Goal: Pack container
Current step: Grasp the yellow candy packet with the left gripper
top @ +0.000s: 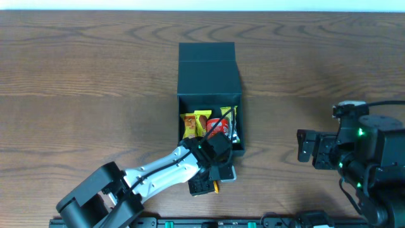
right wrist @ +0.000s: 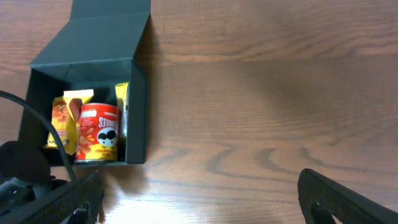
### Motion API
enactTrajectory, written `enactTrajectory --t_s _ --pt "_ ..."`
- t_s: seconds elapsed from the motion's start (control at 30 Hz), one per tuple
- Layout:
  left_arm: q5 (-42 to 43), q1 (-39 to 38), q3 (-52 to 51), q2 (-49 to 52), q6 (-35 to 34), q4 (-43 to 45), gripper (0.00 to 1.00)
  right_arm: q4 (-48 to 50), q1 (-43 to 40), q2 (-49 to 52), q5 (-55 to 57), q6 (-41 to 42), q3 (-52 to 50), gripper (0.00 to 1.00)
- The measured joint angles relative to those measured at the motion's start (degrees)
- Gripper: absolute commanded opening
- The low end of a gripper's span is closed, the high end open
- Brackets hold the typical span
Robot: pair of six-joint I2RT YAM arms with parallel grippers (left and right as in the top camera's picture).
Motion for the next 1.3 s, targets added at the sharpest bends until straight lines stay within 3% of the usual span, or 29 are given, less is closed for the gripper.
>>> enactTrajectory --t_s 0.47,0.57,0.67,0.73,0.93,1.3 --pt "0.0 0.0 10.6 -1.2 0.0 -7.8 0.50 0.5 0.0 2.8 0.0 1.3 0.0 0.99" --pt "0.0 0.0 12.5 -3.3 -0.4 -8.0 0.71 0.5 0.0 2.8 0.0 1.5 0.0 0.99" --pt "-1.2 0.0 13.0 -4.9 -1.2 -9.5 0.72 0.5 0.0 2.8 0.0 1.5 0.0 0.99" --pt "-4.4 0.0 13.0 -4.9 -4.1 -10.1 0.79 0.4 0.0 2.8 0.0 1.5 0.0 0.99" --pt "-6.6 0.0 13.0 -4.9 -15.8 -9.3 0.86 0.4 0.0 2.8 0.0 1.5 0.0 0.99" --pt "-4.7 -0.1 5.6 -4.7 -16.5 1.4 0.95 0.4 0.0 2.8 1.6 1.5 0.0 0.99"
